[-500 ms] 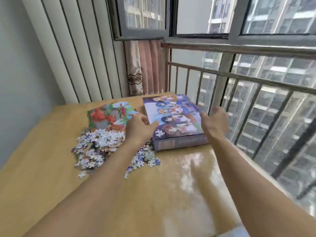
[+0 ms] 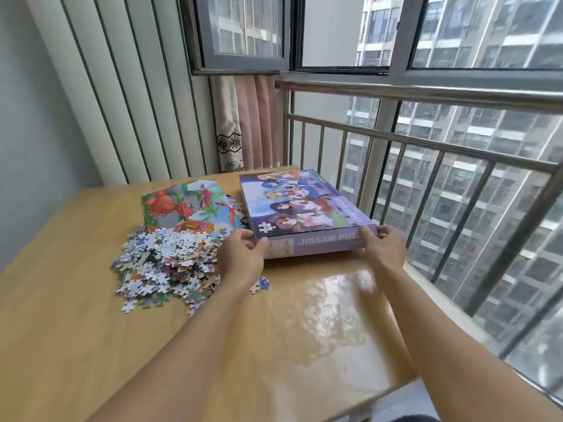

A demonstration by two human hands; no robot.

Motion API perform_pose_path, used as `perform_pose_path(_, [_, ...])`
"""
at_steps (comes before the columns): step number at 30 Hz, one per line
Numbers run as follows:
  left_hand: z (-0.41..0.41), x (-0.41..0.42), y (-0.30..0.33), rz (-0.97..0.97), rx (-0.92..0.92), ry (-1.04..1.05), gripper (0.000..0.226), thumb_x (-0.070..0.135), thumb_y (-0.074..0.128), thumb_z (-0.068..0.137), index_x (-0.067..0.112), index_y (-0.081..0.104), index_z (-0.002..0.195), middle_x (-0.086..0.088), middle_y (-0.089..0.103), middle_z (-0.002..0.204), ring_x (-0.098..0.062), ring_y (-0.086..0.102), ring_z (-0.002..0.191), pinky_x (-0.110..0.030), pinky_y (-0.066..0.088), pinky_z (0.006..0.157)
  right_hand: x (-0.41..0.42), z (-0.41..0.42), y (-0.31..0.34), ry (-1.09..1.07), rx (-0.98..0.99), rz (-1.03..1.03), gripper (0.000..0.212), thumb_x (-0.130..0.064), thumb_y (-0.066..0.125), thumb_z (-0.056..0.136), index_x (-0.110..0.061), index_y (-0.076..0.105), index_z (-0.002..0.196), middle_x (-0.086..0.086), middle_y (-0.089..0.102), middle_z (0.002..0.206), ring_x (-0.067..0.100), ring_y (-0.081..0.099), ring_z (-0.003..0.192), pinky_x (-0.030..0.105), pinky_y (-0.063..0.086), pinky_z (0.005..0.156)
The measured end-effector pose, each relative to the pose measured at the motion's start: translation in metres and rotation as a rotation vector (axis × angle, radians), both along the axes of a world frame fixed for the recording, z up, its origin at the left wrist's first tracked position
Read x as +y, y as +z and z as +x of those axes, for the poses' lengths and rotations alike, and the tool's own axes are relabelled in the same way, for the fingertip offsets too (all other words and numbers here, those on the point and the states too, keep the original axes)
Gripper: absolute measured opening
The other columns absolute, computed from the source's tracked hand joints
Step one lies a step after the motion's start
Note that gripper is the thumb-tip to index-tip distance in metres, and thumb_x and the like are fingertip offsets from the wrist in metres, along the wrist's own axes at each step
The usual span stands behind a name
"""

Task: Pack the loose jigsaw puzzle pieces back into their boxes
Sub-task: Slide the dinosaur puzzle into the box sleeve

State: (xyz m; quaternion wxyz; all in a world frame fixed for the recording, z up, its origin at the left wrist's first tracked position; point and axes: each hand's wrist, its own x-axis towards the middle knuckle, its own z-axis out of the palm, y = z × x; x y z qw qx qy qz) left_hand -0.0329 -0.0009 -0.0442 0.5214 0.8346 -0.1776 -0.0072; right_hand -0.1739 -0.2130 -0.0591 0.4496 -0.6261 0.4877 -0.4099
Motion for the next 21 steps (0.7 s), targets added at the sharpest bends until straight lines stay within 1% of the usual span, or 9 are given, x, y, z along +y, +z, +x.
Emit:
perform_pose_path(3, [0.004,-0.002,0.006,-0.004,0.010,-0.002,0.017,0.032,0.068,0.092,0.025,0.057,0.103,0.008,0.061,0.076,-0.015,0.060,0.073,-0.030,0.046,0.067,-0.004,0.001,0.010,0.012,-0.058,0.052,0.032,-0.028,0.075,0.082,-0.012,0.068,0.108,0.004,0.067,0.098,0.021,0.063,0.089,0.037,0.053,0.081])
perform_pose_path(6, [0.007,-0.004,0.007,0.030,0.062,0.023,0.014,0.030,0.066,0.091,0.027,0.062,0.105,0.000,0.068,0.088,-0.024,0.065,0.082,-0.031,0.047,0.063,-0.007,0.004,0.015,-0.006,-0.115,0.143,0.034,-0.019,0.076,0.075,-0.013,0.068,0.108,0.006,0.067,0.103,0.023,0.066,0.093,0.044,0.059,0.086])
perform_pose_path(9, [0.006,-0.003,0.011,-0.069,0.154,-0.014,0.005,0.029,0.065,0.093,0.028,0.066,0.097,0.001,0.068,0.098,-0.019,0.063,0.082,-0.030,0.048,0.063,-0.004,0.002,0.022,0.047,-0.200,0.264,0.031,-0.012,0.071,0.082,-0.012,0.066,0.113,0.011,0.066,0.111,0.027,0.067,0.098,0.044,0.063,0.077])
perform_pose_path(11, [0.004,0.000,0.020,-0.173,0.276,-0.120,0.020,0.022,0.053,0.097,0.024,0.073,0.098,0.002,0.067,0.104,-0.014,0.061,0.084,-0.030,0.049,0.066,-0.003,-0.002,0.033,0.081,-0.285,0.340,0.023,-0.006,0.067,0.088,-0.007,0.069,0.110,0.012,0.066,0.106,0.025,0.067,0.093,0.035,0.062,0.067])
perform_pose_path(12, [0.004,0.003,0.025,-0.258,0.356,-0.187,0.030,0.014,0.047,0.095,0.022,0.075,0.098,-0.001,0.067,0.106,-0.015,0.062,0.084,-0.031,0.051,0.068,-0.003,-0.005,0.040,0.094,-0.347,0.379,0.017,-0.004,0.065,0.090,-0.005,0.069,0.106,0.012,0.065,0.101,0.024,0.067,0.087,0.030,0.060,0.059])
perform_pose_path(14, [0.003,0.009,0.032,-0.376,0.400,-0.283,0.045,-0.001,0.042,0.081,0.020,0.077,0.100,-0.005,0.068,0.106,-0.017,0.064,0.080,-0.029,0.050,0.066,-0.003,-0.007,0.058,0.131,-0.472,0.457,0.007,-0.003,0.062,0.093,-0.003,0.066,0.098,0.013,0.062,0.092,0.021,0.066,0.075,0.024,0.055,0.049])
perform_pose_path(16, [0.005,0.012,0.035,-0.311,0.213,-0.287,0.047,-0.003,0.051,0.078,0.024,0.071,0.111,-0.002,0.065,0.099,-0.012,0.059,0.075,-0.020,0.046,0.059,0.000,-0.007,0.073,0.178,-0.569,0.507,0.003,-0.002,0.060,0.094,-0.002,0.062,0.093,0.014,0.062,0.088,0.020,0.067,0.067,0.024,0.057,0.053])
perform_pose_path(19, [0.010,0.001,0.032,-0.082,-0.201,-0.129,0.043,0.026,0.083,0.073,0.029,0.063,0.112,0.006,0.055,0.104,-0.011,0.052,0.091,-0.021,0.043,0.065,0.001,-0.003,0.085,0.222,-0.644,0.522,0.006,-0.001,0.059,0.094,0.002,0.060,0.099,0.017,0.064,0.089,0.022,0.070,0.069,0.025,0.061,0.065])
perform_pose_path(21, [0.016,-0.010,0.030,0.014,-0.399,-0.018,0.042,0.039,0.085,0.072,0.025,0.063,0.105,0.002,0.046,0.101,-0.017,0.049,0.094,-0.025,0.039,0.064,0.002,-0.001,0.084,0.242,-0.695,0.531,0.013,-0.001,0.061,0.094,0.003,0.059,0.106,0.017,0.064,0.090,0.022,0.072,0.068,0.025,0.061,0.063])
